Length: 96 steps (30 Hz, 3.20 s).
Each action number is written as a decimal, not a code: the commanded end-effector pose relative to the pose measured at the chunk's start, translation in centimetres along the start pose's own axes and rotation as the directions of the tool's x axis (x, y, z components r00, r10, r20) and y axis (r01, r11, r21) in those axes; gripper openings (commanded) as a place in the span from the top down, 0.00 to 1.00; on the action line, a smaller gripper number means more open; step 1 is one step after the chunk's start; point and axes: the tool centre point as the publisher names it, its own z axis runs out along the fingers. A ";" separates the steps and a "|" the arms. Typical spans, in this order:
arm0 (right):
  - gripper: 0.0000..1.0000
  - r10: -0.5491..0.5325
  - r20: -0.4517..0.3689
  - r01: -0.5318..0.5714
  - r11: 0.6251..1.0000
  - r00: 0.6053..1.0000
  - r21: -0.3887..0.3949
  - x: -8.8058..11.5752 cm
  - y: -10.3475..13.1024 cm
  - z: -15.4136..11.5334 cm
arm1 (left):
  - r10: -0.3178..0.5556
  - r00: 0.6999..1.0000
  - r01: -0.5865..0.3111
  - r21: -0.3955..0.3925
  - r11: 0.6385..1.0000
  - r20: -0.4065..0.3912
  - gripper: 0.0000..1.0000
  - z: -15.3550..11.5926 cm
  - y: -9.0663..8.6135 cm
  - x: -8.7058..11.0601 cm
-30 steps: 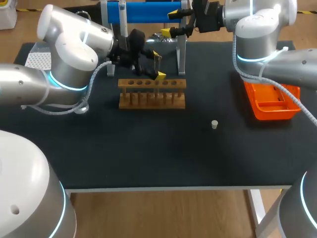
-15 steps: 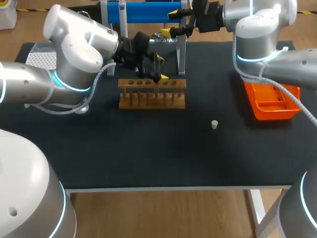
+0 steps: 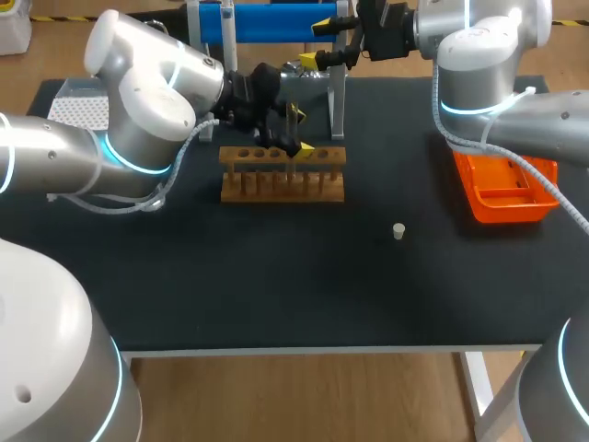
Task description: Invert the test tube, pick up the pipette, mount the tip to pipette, aspirate from beaker and dispense into the tube, eject the tip, return the pipette, and cap with the stopper.
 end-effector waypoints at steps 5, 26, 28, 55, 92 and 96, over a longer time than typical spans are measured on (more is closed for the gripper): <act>0.00 0.000 0.001 0.000 1.000 1.000 0.003 0.0 0.1 -0.1 | 0.001 1.000 -0.001 -0.004 1.000 0.000 0.00 0.2 0.0 -0.2; 0.00 0.000 0.001 0.000 1.000 1.000 0.003 0.0 0.1 -0.1 | 0.005 1.000 -0.005 -0.007 1.000 -0.016 0.00 0.5 -0.1 -0.3; 0.00 0.000 0.001 0.000 1.000 1.000 0.003 0.0 0.1 -0.1 | 0.005 1.000 -0.005 -0.007 1.000 -0.016 0.00 0.5 -0.1 -0.3; 0.00 -0.063 0.076 0.060 0.997 0.995 0.048 3.2 -2.3 -6.8 | 0.005 1.000 -0.005 -0.007 1.000 -0.016 0.00 0.5 -0.1 -0.3; 0.00 0.032 0.181 -0.054 0.992 0.983 0.113 18.6 -18.2 -22.0 | 0.005 1.000 -0.005 -0.007 1.000 -0.016 0.00 0.5 -0.1 -0.3; 0.00 0.041 0.196 -0.065 0.991 0.980 0.116 19.7 -19.8 -21.3 | 0.005 1.000 -0.005 -0.007 1.000 -0.016 0.00 0.5 -0.1 -0.3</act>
